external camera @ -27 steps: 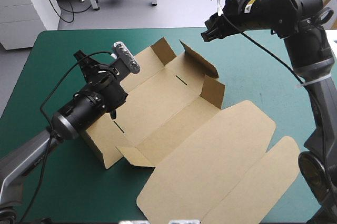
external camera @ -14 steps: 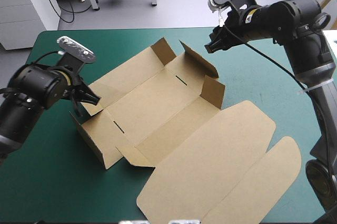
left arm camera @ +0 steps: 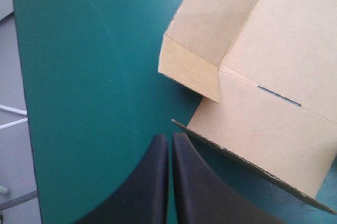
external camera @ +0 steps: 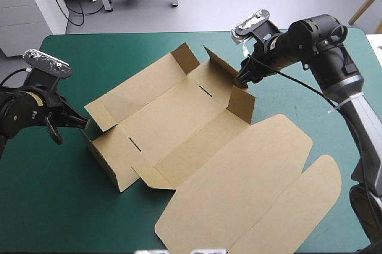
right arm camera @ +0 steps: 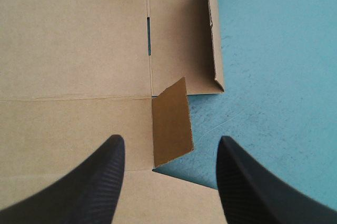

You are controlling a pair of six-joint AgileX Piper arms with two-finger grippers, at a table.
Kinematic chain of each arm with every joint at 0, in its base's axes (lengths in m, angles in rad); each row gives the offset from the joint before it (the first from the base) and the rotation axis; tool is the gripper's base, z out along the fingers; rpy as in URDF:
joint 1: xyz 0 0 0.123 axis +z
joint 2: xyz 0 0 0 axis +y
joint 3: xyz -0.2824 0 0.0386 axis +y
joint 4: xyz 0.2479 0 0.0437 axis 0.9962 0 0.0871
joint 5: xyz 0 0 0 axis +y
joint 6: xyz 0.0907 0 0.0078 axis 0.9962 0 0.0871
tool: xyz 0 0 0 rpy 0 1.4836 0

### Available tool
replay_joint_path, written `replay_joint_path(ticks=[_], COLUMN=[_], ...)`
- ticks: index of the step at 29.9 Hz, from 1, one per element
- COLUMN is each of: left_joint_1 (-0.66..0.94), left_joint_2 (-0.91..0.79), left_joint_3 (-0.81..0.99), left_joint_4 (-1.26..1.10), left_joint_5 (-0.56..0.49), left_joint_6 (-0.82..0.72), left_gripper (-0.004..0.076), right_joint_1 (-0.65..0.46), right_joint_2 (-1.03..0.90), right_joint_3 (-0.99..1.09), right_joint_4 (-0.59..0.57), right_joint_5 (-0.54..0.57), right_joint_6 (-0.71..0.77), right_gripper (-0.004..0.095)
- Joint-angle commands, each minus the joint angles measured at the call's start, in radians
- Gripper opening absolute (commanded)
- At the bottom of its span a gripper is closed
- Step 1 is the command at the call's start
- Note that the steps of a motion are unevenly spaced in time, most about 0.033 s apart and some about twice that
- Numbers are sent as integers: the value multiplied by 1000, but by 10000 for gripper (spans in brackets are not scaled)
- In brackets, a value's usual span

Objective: Fold the box

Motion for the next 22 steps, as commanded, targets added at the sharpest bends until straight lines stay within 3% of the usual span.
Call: replay_joint_path(ticks=[1, 3, 5, 22], left_joint_1=[4, 4, 4, 4], left_joint_2=[-23, -23, -23, -57], left_joint_3=[-29, -29, -29, -25], left_joint_4=[-65, -63, -63, -51], left_joint_5=[-6, -4, 3, 36], left_joint_6=[36, 40, 40, 31], left_gripper=[15, 15, 15, 15], right_joint_1=[-17, -29, -39, -64], right_joint_2=[-46, -38, -29, 183], right_joint_3=[-5, -5, -5, -5], right_joint_4=[-1, -6, -8, 31], right_joint_5=[-44, -44, -44, -44], right_joint_6=[-12, 2, 4, -8], right_gripper=[620, 712, 744, 742])
